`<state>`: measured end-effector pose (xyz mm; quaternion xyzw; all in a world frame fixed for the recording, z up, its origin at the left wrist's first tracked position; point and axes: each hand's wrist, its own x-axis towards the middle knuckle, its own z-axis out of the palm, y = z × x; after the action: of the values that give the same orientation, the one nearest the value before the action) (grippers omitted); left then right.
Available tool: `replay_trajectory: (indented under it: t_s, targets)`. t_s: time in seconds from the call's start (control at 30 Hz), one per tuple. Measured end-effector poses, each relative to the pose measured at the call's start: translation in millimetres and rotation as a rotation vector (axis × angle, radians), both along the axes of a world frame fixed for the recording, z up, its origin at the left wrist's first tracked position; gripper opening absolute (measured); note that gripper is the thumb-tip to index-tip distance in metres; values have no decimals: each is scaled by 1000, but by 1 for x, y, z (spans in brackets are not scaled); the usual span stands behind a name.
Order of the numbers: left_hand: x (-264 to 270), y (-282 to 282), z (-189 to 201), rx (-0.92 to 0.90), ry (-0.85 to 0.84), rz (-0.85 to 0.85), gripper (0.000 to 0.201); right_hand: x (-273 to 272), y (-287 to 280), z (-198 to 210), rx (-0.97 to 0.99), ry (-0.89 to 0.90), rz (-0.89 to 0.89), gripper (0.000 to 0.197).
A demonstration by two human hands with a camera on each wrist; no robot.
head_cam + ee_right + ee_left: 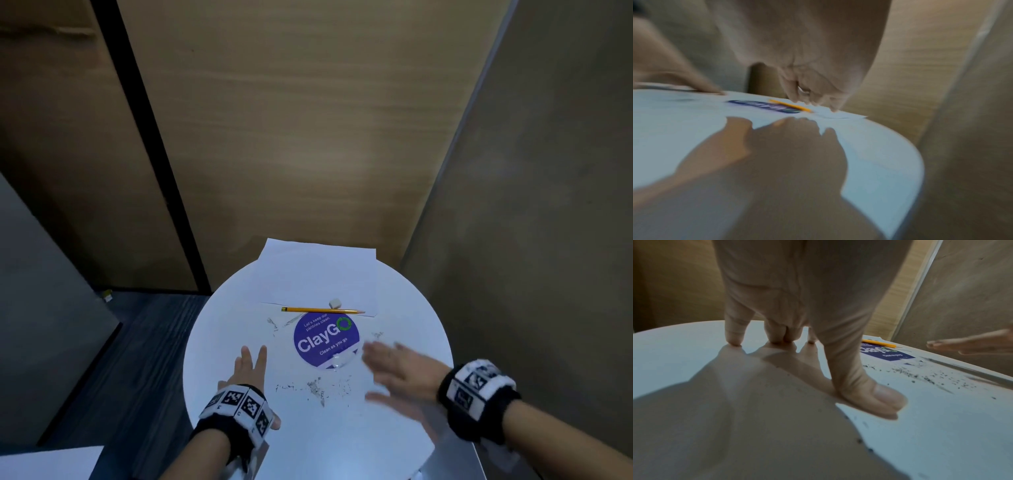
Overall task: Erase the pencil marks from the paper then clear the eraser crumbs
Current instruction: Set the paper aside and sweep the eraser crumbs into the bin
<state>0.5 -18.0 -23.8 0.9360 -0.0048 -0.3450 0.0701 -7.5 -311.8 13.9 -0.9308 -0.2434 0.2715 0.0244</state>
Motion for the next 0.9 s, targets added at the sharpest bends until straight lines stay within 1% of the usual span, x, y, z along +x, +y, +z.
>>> replay_trajectory:
  t_s: [0.03, 0.07, 0.1, 0.13, 0.2, 0.23, 0.27, 0.33, 0.4, 0.43, 0.47, 0.5, 0.57, 0.6, 0.63, 0.67, 0.7, 0.73, 0.8, 0.87, 0.9]
  targets:
    - [0, 0, 0, 3, -4, 2, 131, 15, -8, 1, 20, -44, -144, 62]
    - [-1, -1, 0, 6, -13, 3, 130, 31, -17, 0, 10, -68, -298, 64]
    - [-2, -1, 1, 10, -19, 3, 130, 45, -26, -3, -49, -55, -425, 68]
    - [-2, -1, 1, 13, -22, 2, 129, 56, -32, -7, -129, -31, -501, 73]
    - [-2, -2, 1, 11, -17, 4, 130, 62, -32, -18, -203, -11, -541, 80]
    - [-2, -2, 1, 8, -14, 7, 130, 56, -25, -25, -193, -25, -503, 84]
    - [-1, -1, 2, 6, -11, 10, 131, 44, -14, -29, -169, -41, -423, 88]
    - [-1, 0, 3, 0, -7, 14, 131, 12, 5, -29, -118, -35, -178, 95]
    - [-3, -1, 4, -5, -9, 13, 130, -17, 18, -19, -95, 87, 105, 105]
    - [-4, -1, 4, -1, -15, 11, 129, -24, 21, -13, -65, 160, 176, 112]
    - [-4, -2, 4, 4, -23, 8, 129, -25, 22, -7, -27, 177, 176, 114]
    - [-4, -2, 4, 8, -30, 7, 128, -21, 20, -4, 7, 140, 118, 109]
    - [-4, -2, 4, 7, -36, 6, 128, -3, 13, -5, 13, 37, -121, 81]
    - [-4, -2, 4, 6, -37, 6, 128, 4, 10, -7, -14, -1, -238, 73]
    - [-5, -1, 4, 4, -37, 4, 128, 9, 8, -12, -51, -20, -317, 72]
    - [-4, -1, 3, 1, -41, 5, 128, 11, 9, -17, -83, -25, -350, 76]
    - [-4, -1, 2, -3, -45, 6, 128, 9, 12, -23, -104, -24, -337, 84]
    - [-3, 0, 1, -5, -49, 4, 128, 2, 20, -26, -114, -18, -277, 95]
    - [-2, 1, -1, -3, -51, 0, 128, -17, 38, -28, -93, 2, -89, 113]
    - [-2, 1, -2, 0, -43, -1, 129, -30, 48, -22, -79, 61, 51, 118]
    - [-2, 1, -2, 5, -46, 0, 128, -30, 48, -18, -65, 57, 68, 120]
